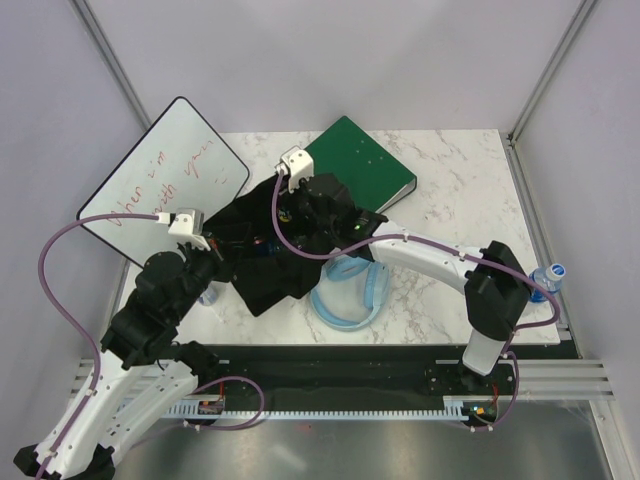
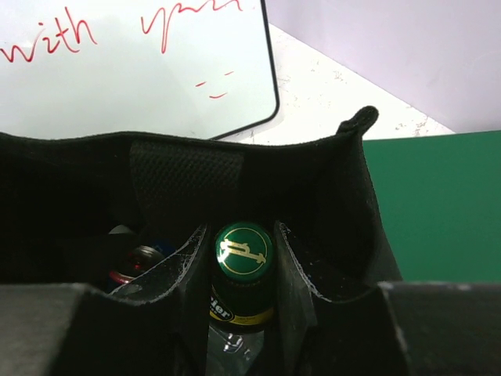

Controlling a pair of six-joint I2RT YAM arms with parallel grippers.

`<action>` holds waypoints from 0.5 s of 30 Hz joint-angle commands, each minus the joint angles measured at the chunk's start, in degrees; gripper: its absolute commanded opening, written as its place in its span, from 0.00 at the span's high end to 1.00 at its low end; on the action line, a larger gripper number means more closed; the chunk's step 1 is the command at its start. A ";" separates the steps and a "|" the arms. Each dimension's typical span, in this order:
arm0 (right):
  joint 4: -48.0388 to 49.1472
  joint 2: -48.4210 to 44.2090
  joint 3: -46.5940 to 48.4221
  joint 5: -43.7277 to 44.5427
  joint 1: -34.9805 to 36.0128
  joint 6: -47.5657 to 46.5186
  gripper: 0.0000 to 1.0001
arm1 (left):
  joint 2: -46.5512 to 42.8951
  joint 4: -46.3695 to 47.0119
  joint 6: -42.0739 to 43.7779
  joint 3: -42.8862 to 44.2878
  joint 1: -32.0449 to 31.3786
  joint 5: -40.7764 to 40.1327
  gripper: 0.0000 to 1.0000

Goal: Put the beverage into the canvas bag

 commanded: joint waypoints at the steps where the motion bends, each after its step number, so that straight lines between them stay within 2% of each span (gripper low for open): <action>1: 9.93 -2.58 -0.45 0.97 -0.15 2.34 1.00 | 0.05 1.22 1.43 -0.69 0.13 -0.52 0.98; 4: 11.86 -2.40 -2.13 1.68 -0.24 2.34 1.00 | -0.21 1.13 1.51 -0.69 0.13 -0.70 0.98; 11: 5.63 0.41 -1.43 1.15 -0.24 2.69 1.00 | -0.12 1.04 1.69 -0.78 0.13 -0.61 0.98; 15: 6.32 1.38 -2.83 -0.34 -0.33 2.69 1.00 | 0.14 1.13 1.51 -0.69 0.13 -0.44 0.98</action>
